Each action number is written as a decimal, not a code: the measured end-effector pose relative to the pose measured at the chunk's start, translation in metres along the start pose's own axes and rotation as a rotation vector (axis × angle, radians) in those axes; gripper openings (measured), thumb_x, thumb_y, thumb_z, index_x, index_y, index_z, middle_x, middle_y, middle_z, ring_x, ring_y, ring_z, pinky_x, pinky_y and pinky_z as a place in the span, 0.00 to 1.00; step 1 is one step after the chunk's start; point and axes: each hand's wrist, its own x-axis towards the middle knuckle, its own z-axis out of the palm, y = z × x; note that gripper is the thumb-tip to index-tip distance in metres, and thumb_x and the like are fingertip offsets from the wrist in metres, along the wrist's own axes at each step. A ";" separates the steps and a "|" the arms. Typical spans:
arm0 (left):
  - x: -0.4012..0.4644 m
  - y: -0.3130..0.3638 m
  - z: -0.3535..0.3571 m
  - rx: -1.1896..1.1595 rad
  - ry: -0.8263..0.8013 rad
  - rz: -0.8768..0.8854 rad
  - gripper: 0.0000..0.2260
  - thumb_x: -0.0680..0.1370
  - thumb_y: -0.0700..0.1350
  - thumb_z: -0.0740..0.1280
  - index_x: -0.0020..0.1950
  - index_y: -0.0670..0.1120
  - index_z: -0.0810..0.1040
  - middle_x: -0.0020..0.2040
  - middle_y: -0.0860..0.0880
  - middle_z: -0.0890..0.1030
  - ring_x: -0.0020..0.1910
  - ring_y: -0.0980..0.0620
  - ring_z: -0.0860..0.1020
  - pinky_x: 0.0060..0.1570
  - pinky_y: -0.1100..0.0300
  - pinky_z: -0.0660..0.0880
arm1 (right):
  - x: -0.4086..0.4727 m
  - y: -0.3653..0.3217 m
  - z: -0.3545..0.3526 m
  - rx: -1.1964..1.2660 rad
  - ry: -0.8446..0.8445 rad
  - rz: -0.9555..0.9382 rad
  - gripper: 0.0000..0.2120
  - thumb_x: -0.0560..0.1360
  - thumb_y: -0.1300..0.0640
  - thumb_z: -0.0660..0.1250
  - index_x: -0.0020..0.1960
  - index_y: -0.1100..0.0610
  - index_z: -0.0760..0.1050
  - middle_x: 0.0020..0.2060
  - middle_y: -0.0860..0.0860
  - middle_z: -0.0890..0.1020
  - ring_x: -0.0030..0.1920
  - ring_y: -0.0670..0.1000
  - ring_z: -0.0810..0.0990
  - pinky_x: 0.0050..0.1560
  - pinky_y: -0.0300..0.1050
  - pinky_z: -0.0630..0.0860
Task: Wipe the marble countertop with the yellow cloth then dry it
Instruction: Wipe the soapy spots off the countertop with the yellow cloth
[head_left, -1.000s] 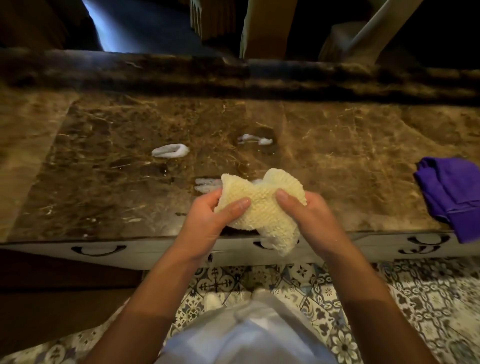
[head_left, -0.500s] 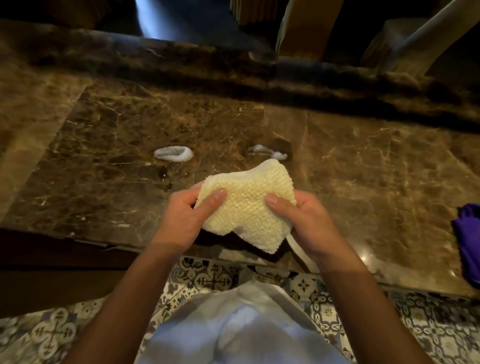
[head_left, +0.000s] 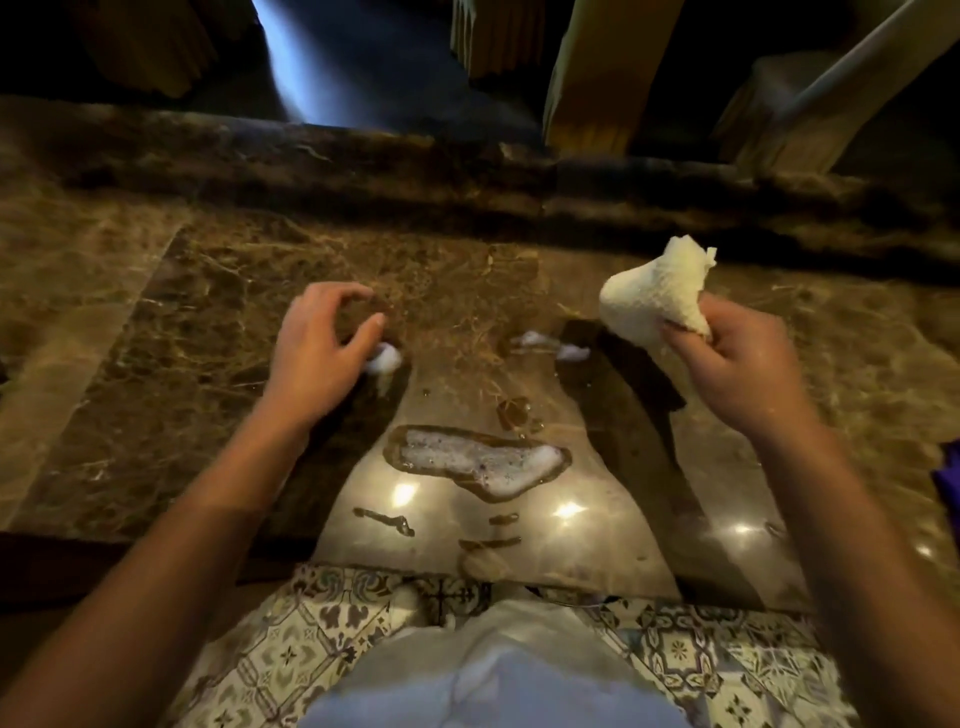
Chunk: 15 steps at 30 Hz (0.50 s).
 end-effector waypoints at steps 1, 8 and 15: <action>0.009 -0.016 -0.001 0.072 0.036 -0.012 0.16 0.81 0.52 0.68 0.68 0.51 0.77 0.65 0.48 0.78 0.66 0.48 0.75 0.62 0.55 0.69 | 0.000 0.006 0.006 -0.109 -0.018 0.002 0.07 0.81 0.58 0.68 0.57 0.58 0.82 0.45 0.53 0.84 0.43 0.52 0.80 0.40 0.44 0.67; 0.020 -0.111 -0.006 0.441 0.017 -0.094 0.25 0.83 0.54 0.65 0.74 0.39 0.73 0.76 0.35 0.71 0.77 0.33 0.66 0.75 0.36 0.62 | -0.060 0.017 0.058 -0.081 -0.248 -0.020 0.16 0.81 0.43 0.64 0.51 0.53 0.84 0.47 0.45 0.83 0.49 0.47 0.79 0.53 0.53 0.76; 0.007 -0.113 0.002 0.477 0.066 -0.233 0.31 0.84 0.60 0.54 0.81 0.41 0.62 0.82 0.36 0.62 0.83 0.34 0.55 0.77 0.31 0.50 | -0.061 0.014 0.109 -0.241 -0.143 0.234 0.29 0.82 0.38 0.52 0.80 0.48 0.63 0.81 0.54 0.63 0.82 0.57 0.54 0.80 0.62 0.51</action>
